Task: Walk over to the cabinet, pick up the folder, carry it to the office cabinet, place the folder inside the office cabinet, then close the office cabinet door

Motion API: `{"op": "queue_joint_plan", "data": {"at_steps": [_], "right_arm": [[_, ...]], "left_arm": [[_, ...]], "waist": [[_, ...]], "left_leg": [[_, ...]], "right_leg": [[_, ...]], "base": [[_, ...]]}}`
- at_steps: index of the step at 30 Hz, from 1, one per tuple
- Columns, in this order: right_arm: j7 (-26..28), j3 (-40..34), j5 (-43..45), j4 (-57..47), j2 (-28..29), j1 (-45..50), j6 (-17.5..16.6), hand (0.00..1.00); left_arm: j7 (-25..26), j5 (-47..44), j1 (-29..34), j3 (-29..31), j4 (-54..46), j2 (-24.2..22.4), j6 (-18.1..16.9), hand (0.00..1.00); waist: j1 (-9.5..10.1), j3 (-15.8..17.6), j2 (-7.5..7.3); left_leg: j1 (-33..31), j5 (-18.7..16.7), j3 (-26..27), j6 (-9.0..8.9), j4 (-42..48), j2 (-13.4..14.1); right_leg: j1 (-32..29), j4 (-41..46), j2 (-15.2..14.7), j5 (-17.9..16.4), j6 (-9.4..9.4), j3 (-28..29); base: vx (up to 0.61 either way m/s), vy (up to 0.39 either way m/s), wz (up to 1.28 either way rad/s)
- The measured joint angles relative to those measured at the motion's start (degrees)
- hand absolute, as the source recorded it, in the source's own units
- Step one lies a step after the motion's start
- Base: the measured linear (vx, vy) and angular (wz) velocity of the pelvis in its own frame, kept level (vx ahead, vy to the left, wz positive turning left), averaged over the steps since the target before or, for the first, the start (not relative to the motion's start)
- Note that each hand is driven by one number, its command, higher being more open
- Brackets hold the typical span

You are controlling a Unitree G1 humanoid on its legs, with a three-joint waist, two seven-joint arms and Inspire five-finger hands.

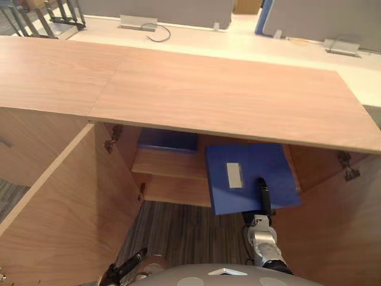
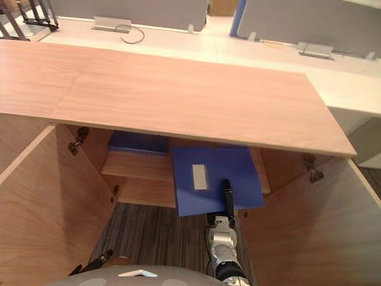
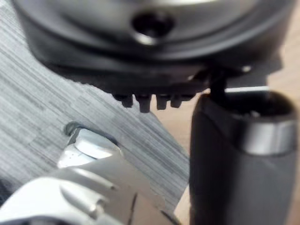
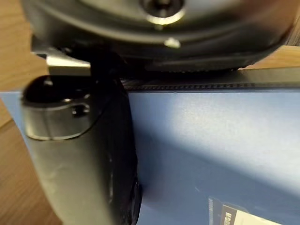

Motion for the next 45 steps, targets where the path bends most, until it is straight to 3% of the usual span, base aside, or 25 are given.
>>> {"op": "queue_joint_plan", "data": {"at_steps": [1,2,3,4,6,8,10,12,13,15,18,22,27,36,37,39,41,43,45], "right_arm": [[-0.1,0.1,-0.3,-0.3,0.6,0.1,0.1,0.00],[-0.4,0.2,-0.3,-2.2,0.9,0.2,0.1,0.00],[-0.4,0.0,-0.3,-2.3,0.2,0.6,-0.1,0.00],[-0.9,-1.7,-0.3,-2.3,-0.6,1.5,-1.0,0.00],[-1.1,-3.4,-0.2,-3.0,-1.0,1.4,-2.4,0.00],[-1.3,-3.9,-0.3,-3.1,-1.6,1.6,-2.6,0.00],[-1.6,-2.6,-0.4,-3.7,-2.7,2.3,-2.3,0.00],[-2.2,0.0,-1.2,-3.7,-1.1,3.3,-1.6,0.00],[-2.2,2.1,-2.2,-4.0,-0.5,4.0,-0.7,0.00],[-2.1,4.0,-3.9,-4.0,-0.4,4.6,1.0,0.00],[-1.7,5.3,-4.3,-4.0,-0.6,5.1,2.9,0.00],[-1.3,5.5,-5.5,-3.9,-1.4,6.0,3.9,0.00],[-1.3,4.7,-6.4,-3.9,-2.9,7.5,3.0,0.00],[-5.4,1.4,-10.1,-11.8,-2.7,5.5,0.0,0.00],[-6.3,-1.0,-11.1,-14.1,-2.6,3.2,-0.7,0.00],[-7.4,-3.4,-11.0,-16.9,-2.5,-1.4,-2.7,0.00],[-9.1,-5.3,-11.0,-23.9,-2.7,-8.3,-6.2,0.00],[-12.5,-5.9,-10.5,-29.3,-3.2,-14.8,-7.6,0.00],[-14.8,-6.1,-10.2,-29.3,-3.5,-18.5,-8.3,0.00]], "left_arm": [[0.7,0.1,-0.5,0.3,1.0,0.2,0.0,1.00],[0.7,0.3,-1.9,1.9,1.0,0.7,0.0,1.00],[0.8,1.1,-2.5,2.4,1.7,-0.2,0.0,1.00],[0.2,2.1,-2.5,2.3,1.7,-0.7,0.1,1.00],[0.2,3.9,-2.5,2.7,1.6,-1.0,-0.1,1.00],[0.2,3.9,-2.4,3.3,1.5,-1.3,-0.2,1.00],[0.9,4.0,-2.2,4.0,2.3,-2.8,0.0,1.00],[1.4,4.0,-2.1,5.1,2.2,-1.7,-0.2,1.00],[1.5,4.1,-2.2,5.6,2.2,-0.7,0.1,1.00],[1.6,5.9,-2.2,6.1,2.3,-0.4,1.0,1.00],[1.5,7.0,-2.1,6.0,3.3,-0.5,1.3,1.00],[1.5,8.2,-1.9,6.0,3.6,-0.5,1.4,1.00],[1.2,8.3,-0.7,5.7,3.7,-0.5,1.4,1.00],[1.6,8.4,-0.6,-1.2,3.3,1.0,1.5,1.00],[1.4,8.4,-0.8,-1.4,3.3,1.0,1.3,1.00],[1.2,8.3,-1.8,-1.6,2.1,0.1,1.2,1.00],[1.6,7.6,-3.4,-2.4,-0.9,-1.0,0.7,1.00],[1.8,6.5,-4.4,-2.5,-3.8,-1.5,-0.4,1.00],[1.7,5.6,-4.9,-2.5,-5.8,-2.0,-0.6,1.00]], "waist": [[0.46,0.2,0.45],[1.60,1.1,-2.26],[1.16,1.3,-0.20],[1.37,0.8,0.61],[1.22,1.2,0.81],[1.42,1.7,1.10],[1.70,2.4,4.34],[2.03,3.0,0.96],[2.07,2.9,-0.96],[2.01,2.2,-2.29],[2.02,1.6,-0.76],[1.57,0.9,0.07],[1.13,0.3,0.11],[0.86,-0.7,0.29],[0.81,-0.5,0.84],[0.68,1.5,2.10],[0.80,4.9,3.74],[1.24,6.6,4.12],[1.55,8.0,4.45]], "left_leg": [[-0.8,0.0,0.8,0.00,3.7,1.8],[-3.5,-0.4,1.7,-0.05,10.7,0.4],[-4.2,-1.8,1.1,0.01,12.5,2.0],[-4.7,-5.0,2.0,0.11,12.2,1.8],[-7.2,-7.6,3.7,0.01,11.1,-0.1],[-8.7,-7.3,4.1,-0.24,6.1,-1.3],[-6.7,0.8,4.0,0.31,-4.6,-0.3],[-4.7,0.7,6.1,0.52,-7.5,-3.2],[-3.8,1.6,6.9,1.49,-10.4,-5.2],[-2.0,2.7,7.5,2.38,-13.6,-7.2],[2.4,6.1,8.3,2.71,-21.9,-9.4],[5.7,10.7,8.3,1.96,-30.5,-9.7],[7.2,12.2,9.0,1.33,-33.5,-9.0],[5.9,13.5,9.9,1.63,-33.9,-9.4],[4.4,14.0,9.1,2.13,-33.9,-9.7],[1.8,14.1,8.8,2.56,-31.2,-9.0],[-7.1,11.1,7.8,3.46,-20.8,-6.8],[-16.2,7.3,7.8,4.03,-9.8,-5.2],[-20.7,5.1,7.8,3.94,-4.6,-4.6]], "right_leg": [[3.2,-16.0,3.3,-1.7,-1.08,1.3],[2.8,-20.5,0.7,8.3,-1.38,0.7],[4.0,-19.9,1.7,7.9,-1.74,-0.4],[4.0,-18.7,1.0,7.2,-2.03,-0.1],[4.2,-18.3,-1.4,5.7,-1.11,0.6],[4.0,-16.7,-3.2,4.4,0.20,1.4],[4.2,-13.7,-2.5,1.6,3.65,3.5],[3.7,-13.5,-5.3,1.3,3.52,4.8],[3.6,-14.5,-6.7,1.4,3.54,5.0],[3.4,-14.5,-8.0,2.2,3.48,5.4],[3.6,-14.6,-8.5,3.8,2.63,6.0],[3.2,-15.4,-7.4,4.3,2.92,6.3],[2.7,-15.3,-6.4,4.4,3.02,6.8],[0.3,-16.0,-6.8,4.2,3.26,8.0],[-0.9,-15.9,-7.1,4.1,4.20,7.8],[-4.1,-11.9,-7.4,3.7,3.96,7.9],[-12.8,-1.0,-8.6,1.1,3.54,8.0],[-22.7,10.2,-10.4,-3.0,3.52,9.3],[-27.1,15.7,-11.4,-5.5,3.68,9.9]], "base": [[-0.12,-0.060,-0.27],[-0.13,-0.096,-0.07],[0.03,-0.031,0.06],[0.16,0.073,0.28],[0.20,0.153,0.04],[0.14,0.191,-0.16],[0.18,0.311,-0.33],[0.16,0.211,-0.27],[0.20,0.147,-0.17],[0.18,0.083,-0.01],[0.11,0.048,-0.07],[0.02,-0.031,-0.03],[-0.03,-0.078,-0.10],[-0.09,-0.013,-0.12],[-0.10,0.000,0.09],[-0.16,0.017,0.09],[-0.28,0.013,0.12],[-0.31,0.021,0.06],[-0.25,0.044,0.04]]}}
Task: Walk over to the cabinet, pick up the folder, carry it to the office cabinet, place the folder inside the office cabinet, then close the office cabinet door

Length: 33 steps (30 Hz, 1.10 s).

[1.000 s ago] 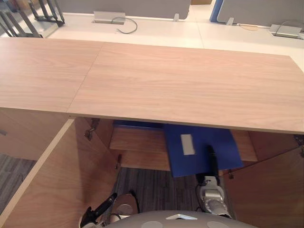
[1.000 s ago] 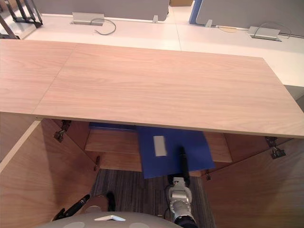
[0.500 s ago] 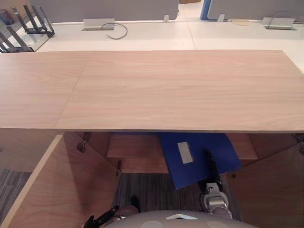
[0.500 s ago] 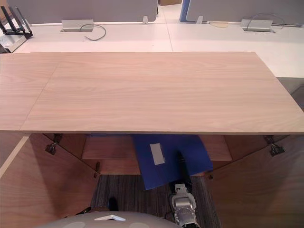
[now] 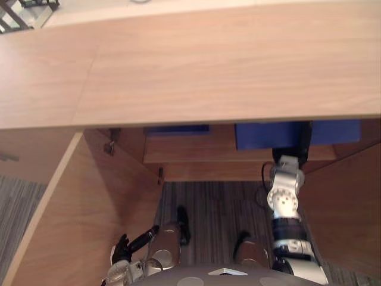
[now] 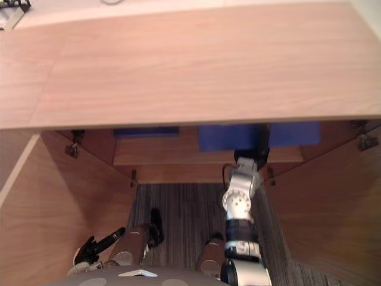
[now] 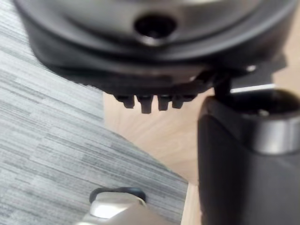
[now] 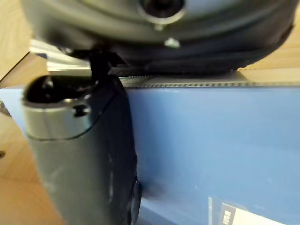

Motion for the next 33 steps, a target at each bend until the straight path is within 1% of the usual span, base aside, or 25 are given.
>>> {"op": "queue_joint_plan", "data": {"at_steps": [1,3,5,6,7,8,9,10,11,14,16,17,18,20,23,25,28,32,33], "right_arm": [[-0.7,-0.1,0.0,-0.1,0.0,-2.1,-0.7,0.00],[-2.7,-0.7,0.0,-1.0,-0.3,-5.4,-0.8,0.00],[-4.7,-2.0,-0.1,-1.9,-1.5,-8.0,-1.3,0.00],[-5.9,-3.3,-0.1,-3.1,-2.9,-9.1,-1.4,0.00],[-6.2,-5.2,0.0,-3.8,-4.6,-10.4,-1.4,0.00],[-6.4,-6.4,0.0,-3.8,-5.3,-11.5,-1.4,0.00],[-6.6,-8.8,0.0,-3.8,-6.6,-14.2,-1.4,0.00],[-7.2,-10.5,0.0,-3.5,-7.6,-16.5,-1.4,0.00],[-7.5,-12.0,0.2,-2.3,-8.9,-19.4,-1.6,0.00],[-8.2,-14.5,1.7,0.5,-10.7,-25.1,-1.6,0.00],[-8.5,-15.4,2.1,2.6,-11.9,-27.8,-1.8,0.00],[-8.5,-15.6,3.5,5.3,-14.0,-31.0,-2.2,0.00],[-8.7,-15.7,4.2,6.2,-14.9,-32.4,-2.3,0.00],[-9.1,-15.8,5.4,10.2,-18.4,-37.9,-2.6,0.00],[-9.9,-15.8,6.4,14.9,-21.1,-42.5,-2.3,0.00],[-10.3,-15.7,6.5,18.9,-23.2,-45.8,-0.6,0.00],[-11.5,-16.0,6.5,21.7,-25.9,-47.7,1.0,0.00],[-12.9,-18.1,6.9,23.7,-27.3,-48.0,1.1,0.00],[-14.0,-18.3,8.4,23.7,-27.3,-48.2,1.0,0.00]], "left_arm": [[-0.2,-0.3,0.0,0.1,-0.9,-0.6,-0.4,1.00],[-0.3,-0.8,0.0,0.1,-2.0,-0.9,-1.0,1.00],[-0.5,-1.9,0.2,-0.3,-3.8,-1.0,-1.0,1.00],[-0.5,-2.2,1.7,-2.4,-7.6,-1.0,-0.9,1.00],[-0.6,-2.5,4.0,-5.8,-12.6,-0.8,-1.0,1.00],[-0.7,-2.7,5.3,-7.7,-15.3,-0.5,-1.1,1.00],[-1.3,-3.5,7.4,-10.8,-19.3,0.5,-1.5,1.00],[-2.3,-4.5,8.3,-12.3,-20.5,0.7,-2.5,1.00],[-3.2,-4.9,8.7,-12.7,-20.9,0.6,-3.1,1.00],[-4.2,-7.0,8.9,-12.8,-20.8,0.5,-3.7,1.00],[-4.5,-7.0,8.9,-12.8,-20.9,0.4,-4.4,1.00],[-4.5,-7.8,8.9,-12.8,-21.1,0.6,-4.9,1.00],[-4.6,-8.5,8.9,-12.9,-21.2,0.7,-4.9,1.00],[-4.5,-9.4,8.7,-12.9,-21.4,0.6,-5.0,1.00],[-4.3,-9.4,8.3,-13.1,-20.5,0.6,-4.9,1.00],[-4.3,-8.2,7.0,-15.0,-15.5,1.6,-3.1,1.00],[-4.1,-6.8,6.3,-15.4,-11.2,1.6,-0.7,1.00],[-3.2,-6.8,6.1,-15.7,-9.5,1.5,0.2,1.00],[-3.0,-6.8,6.0,-15.7,-9.5,1.5,0.2,1.00]], "waist": [[0.16,0.7,0.27],[0.22,1.3,0.47],[0.48,2.4,1.03],[1.20,3.4,1.31],[1.76,4.1,2.00],[1.93,4.5,2.27],[2.15,5.5,3.19],[2.40,6.3,3.94],[2.45,6.6,4.65],[2.55,7.4,5.21],[2.67,7.5,5.40],[2.73,7.5,5.52],[2.75,7.6,5.66],[3.05,8.2,5.83],[3.20,9.2,6.02],[3.42,9.6,5.89],[3.49,11.1,5.91],[4.43,11.2,5.84],[4.73,11.2,5.80]], "left_leg": [[-2.0,-0.7,0.1,0.43,1.8,0.4],[-4.6,-0.7,0.8,0.42,2.8,0.6],[-6.6,-0.7,1.5,0.43,4.1,1.1],[-7.9,-0.7,1.6,0.49,5.4,1.1],[-9.6,-0.9,1.4,0.77,6.8,1.0],[-10.4,-1.0,1.3,0.90,7.4,0.9],[-11.5,-1.1,1.3,1.16,8.2,0.8],[-12.1,-1.4,1.3,1.53,8.9,0.6],[-13.4,-1.6,1.3,1.97,9.9,0.4],[-15.9,-2.3,1.6,3.08,12.7,0.4],[-17.5,-2.9,1.4,3.50,14.2,0.4],[-19.6,-3.6,1.1,3.81,16.4,0.4],[-20.7,-3.9,0.9,3.82,17.3,0.4],[-24.1,-4.9,0.6,4.03,20.8,0.4],[-26.4,-6.2,0.0,4.05,24.3,0.4],[-29.6,-7.5,-0.3,4.02,28.1,0.5],[-33.3,-9.3,-0.9,4.14,33.2,0.6],[-38.0,-11.5,-1.4,4.51,40.1,0.6],[-39.7,-12.3,-1.4,4.33,42.5,0.7]], "right_leg": [[-2.0,2.1,-0.2,-0.9,-0.24,0.6],[-5.1,3.9,-0.8,-0.9,-0.23,1.0],[-6.9,5.4,-1.1,-0.9,-0.23,1.1],[-8.3,7.0,-1.8,-1.1,-0.11,1.1],[-9.6,8.4,-2.4,-1.5,0.02,1.0],[-10.4,9.0,-2.8,-1.6,0.07,1.0],[-11.3,9.7,-3.2,-1.7,0.13,1.1],[-11.8,10.4,-3.6,-1.7,0.24,1.1],[-13.0,11.3,-4.0,-1.8,0.42,1.4],[-15.5,13.7,-4.8,-2.4,0.75,2.2],[-16.9,15.2,-5.2,-2.7,1.18,2.5],[-18.8,17.4,-5.8,-3.5,1.61,2.8],[-19.7,18.3,-5.9,-3.9,1.67,3.0],[-23.1,22.2,-6.9,-5.5,1.94,3.8],[-25.3,25.9,-7.7,-7.1,2.06,4.5],[-28.5,29.9,-8.3,-9.0,2.37,5.7],[-31.9,35.1,-9.4,-11.2,2.62,7.0],[-36.4,42.5,-10.7,-14.6,2.98,9.4],[-38.3,45.1,-11.0,-15.8,3.06,10.5]], "base": [[-0.22,0.042,0.03],[-0.21,0.036,0.09],[-0.12,0.021,0.16],[-0.10,0.027,0.20],[-0.09,0.032,0.23],[-0.07,0.037,0.23],[-0.06,0.049,0.14],[-0.06,0.066,0.14],[-0.05,0.062,0.08],[-0.04,0.068,0.03],[-0.03,0.056,0.10],[-0.04,0.067,0.16],[-0.06,0.072,0.19],[-0.07,0.061,0.16],[-0.07,0.045,0.13],[-0.08,0.047,0.11],[-0.08,0.053,0.14],[-0.09,0.042,0.16],[-0.07,-0.007,0.12]]}}
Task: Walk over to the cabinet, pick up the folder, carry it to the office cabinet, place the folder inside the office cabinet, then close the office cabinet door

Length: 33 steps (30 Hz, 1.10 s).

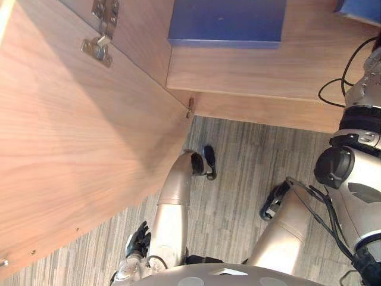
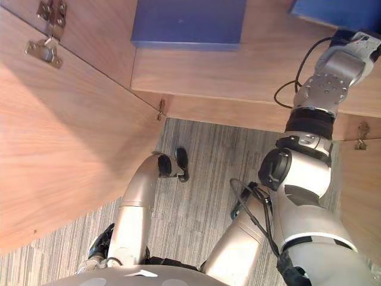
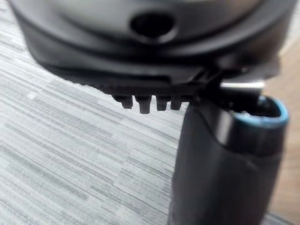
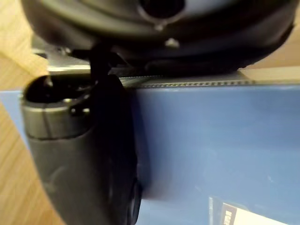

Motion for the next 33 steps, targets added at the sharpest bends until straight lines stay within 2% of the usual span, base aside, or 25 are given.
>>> {"op": "queue_joint_plan", "data": {"at_steps": [8,17,20,22,23,24,25,28,33], "right_arm": [[-1.9,-1.7,0.3,-0.4,-0.9,-1.4,-1.4,0.00],[-1.9,-2.4,-0.1,-1.0,-6.6,-1.9,-1.4,0.00],[-2.0,-2.4,-1.4,-0.7,-8.0,-2.0,-0.8,0.00],[-1.8,-2.2,-4.7,1.2,-9.6,-2.3,2.1,0.00],[-0.9,-1.6,-7.7,3.6,-11.1,-2.4,4.9,1.00],[-0.7,-1.4,-8.3,4.0,-11.4,-2.4,5.5,1.00],[0.2,-1.1,-10.9,5.9,-11.9,-2.5,7.5,1.00],[2.3,2.3,-13.5,10.4,-12.0,-2.5,10.5,1.00],[4.2,6.6,-13.0,11.5,-11.4,-0.4,11.3,1.00]], "left_arm": [[1.7,-0.1,-0.1,-0.1,0.0,0.0,-0.1,1.00],[2.2,-1.7,-0.1,-2.2,-0.1,0.7,-0.1,1.00],[2.3,-1.7,-0.1,-2.3,-0.1,0.9,-0.1,1.00],[2.3,-1.7,-0.1,-2.3,0.0,1.4,-0.2,1.00],[2.3,-1.7,-0.1,-2.2,0.0,1.5,-0.2,1.00],[2.3,-1.7,-0.1,-2.2,0.0,1.5,-0.2,1.00],[2.3,-1.7,-0.1,-1.9,0.0,1.5,-0.3,1.00],[2.2,-1.7,0.0,-1.0,0.6,1.9,-0.3,1.00],[2.1,-1.7,-0.1,-0.6,0.6,2.2,-1.1,1.00]], "waist": [[0.18,0.0,-0.03],[-0.22,0.0,-0.07],[-0.37,-0.1,-0.15],[-0.48,-0.2,-0.28],[-0.62,-0.3,-0.42],[-0.64,-0.3,-0.48],[-0.83,-0.6,-0.80],[-1.92,-1.4,-2.14],[-1.96,-3.0,-2.64]], "left_leg": [[-5.2,-0.5,-0.7,-0.12,4.9,0.8],[-8.9,-0.2,-0.9,-0.28,5.2,1.7],[-10.0,-0.2,-1.4,-0.22,5.5,1.7],[-10.4,-0.2,-1.6,-0.20,5.9,1.8],[-10.6,-0.2,-1.7,-0.20,6.0,1.8],[-10.6,-0.2,-1.7,-0.20,6.0,1.8],[-10.6,-0.2,-1.7,-0.20,6.0,1.8],[-10.6,-0.2,-1.7,-0.21,6.0,2.0],[-10.6,-0.3,-1.7,-0.18,6.0,2.8]], "right_leg": [[-5.1,6.2,-0.2,-2.8,-0.33,1.5],[-7.9,6.1,0.2,-2.7,-0.21,0.6],[-8.3,6.2,0.2,-2.6,-0.48,0.0],[-8.6,6.4,0.2,-2.6,-0.58,-0.1],[-8.7,6.6,0.2,-2.7,-0.64,-0.2],[-8.7,6.6,0.2,-2.7,-0.64,-0.2],[-8.7,6.6,0.2,-2.7,-0.66,-0.2],[-8.7,6.6,0.4,-2.7,-0.66,-0.2],[-8.6,5.9,1.3,-2.6,-0.66,-0.3]], "base": [[-0.09,-0.041,0.06],[-0.01,-0.015,0.03],[0.03,-0.001,0.04],[0.00,0.000,0.00],[0.00,0.000,0.00],[0.00,0.000,0.00],[0.00,0.000,0.00],[0.00,0.000,-0.02],[-0.01,0.000,-0.07]]}}
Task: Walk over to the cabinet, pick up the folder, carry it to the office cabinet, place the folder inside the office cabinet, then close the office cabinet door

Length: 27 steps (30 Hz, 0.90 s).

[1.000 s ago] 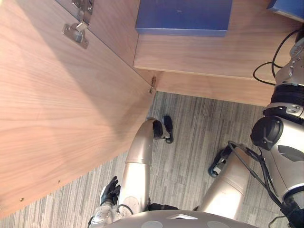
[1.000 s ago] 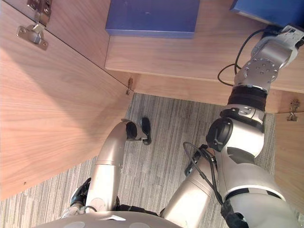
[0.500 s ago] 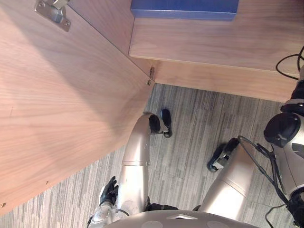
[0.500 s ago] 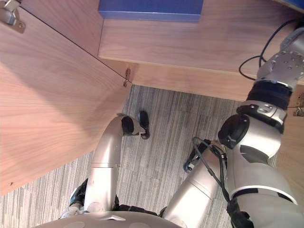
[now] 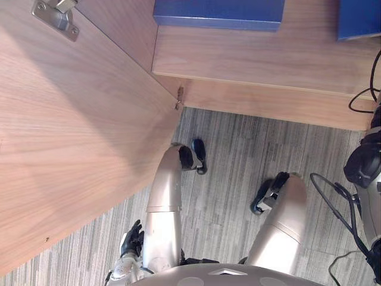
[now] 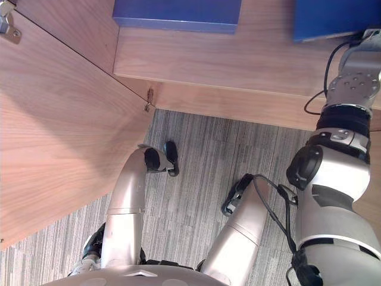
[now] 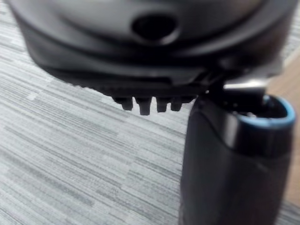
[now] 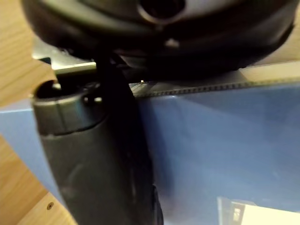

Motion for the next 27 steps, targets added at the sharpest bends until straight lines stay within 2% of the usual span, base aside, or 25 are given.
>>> {"op": "queue_joint_plan", "data": {"at_steps": [6,15,17,20,23,25,26,27], "right_arm": [[1.6,0.7,4.3,0.0,2.7,2.4,-0.1,1.00],[5.4,0.7,5.0,2.1,4.6,6.7,1.1,1.00],[6.2,0.8,5.1,4.5,4.8,7.0,1.3,1.00],[6.4,2.0,5.0,6.5,4.8,7.1,2.2,1.00],[8.9,5.1,-1.4,9.8,3.8,7.5,6.8,1.00],[12.2,8.1,-11.5,12.4,1.3,8.8,11.0,1.00],[15.7,9.8,-18.4,15.2,-0.2,8.9,13.4,1.00],[16.9,10.4,-19.9,16.0,-0.6,8.9,14.2,1.00]], "left_arm": [[-0.1,-0.3,-0.1,0.7,0.0,-0.1,0.0,1.00],[-1.8,-0.5,-0.4,2.0,0.1,-0.4,0.2,1.00],[-2.6,-0.5,-0.6,2.3,-0.1,-0.4,0.2,1.00],[-3.0,-0.6,-0.9,2.5,-0.2,-0.3,0.2,1.00],[-4.2,-0.5,-0.9,2.7,-1.2,-0.1,0.2,1.00],[-5.0,-0.5,-0.8,2.7,-1.3,0.0,0.5,1.00],[-6.1,-0.5,-0.7,2.9,-1.3,0.1,1.3,1.00],[-6.5,-0.5,-0.6,2.9,-1.3,0.2,1.5,1.00]], "waist": [[0.05,-1.0,0.00],[0.33,-2.3,0.05],[0.21,-2.6,0.08],[0.20,-2.7,0.09],[-0.02,-3.3,-0.02],[-0.05,-4.3,-0.09],[-0.35,-4.4,-0.20],[-0.49,-4.5,-0.24]], "left_leg": [[2.4,0.0,0.1,-0.06,-1.0,0.1],[10.1,0.3,1.1,-0.13,-7.7,-0.1],[12.4,1.2,1.3,0.53,-10.1,-0.6],[15.1,1.7,1.4,0.31,-12.4,-1.2],[17.4,2.6,1.2,-0.53,-15.9,-1.8],[18.2,4.2,0.9,-0.19,-18.4,-2.3],[19.5,5.0,0.9,-0.09,-20.2,-2.6],[20.0,5.4,0.9,-0.12,-21.0,-2.8]], "right_leg": [[2.5,-1.3,0.1,0.2,-0.24,-0.6],[10.4,-9.8,0.9,3.0,-0.37,-3.2],[13.2,-12.6,0.8,3.7,-0.25,-4.5],[16.1,-14.9,0.7,4.2,-0.15,-5.4],[18.7,-18.1,0.7,5.2,-0.45,-7.1],[20.1,-20.2,0.5,6.0,-0.64,-8.5],[21.4,-21.6,0.4,6.6,-0.75,-9.5],[21.9,-22.2,0.4,6.8,-0.77,-9.8]], "base": [[0.00,-0.001,-0.01],[0.03,0.014,-0.07],[0.09,0.020,0.03],[0.07,0.014,0.05],[0.05,0.024,0.07],[0.05,0.036,0.13],[0.04,0.040,0.08],[0.02,0.035,0.10]]}}
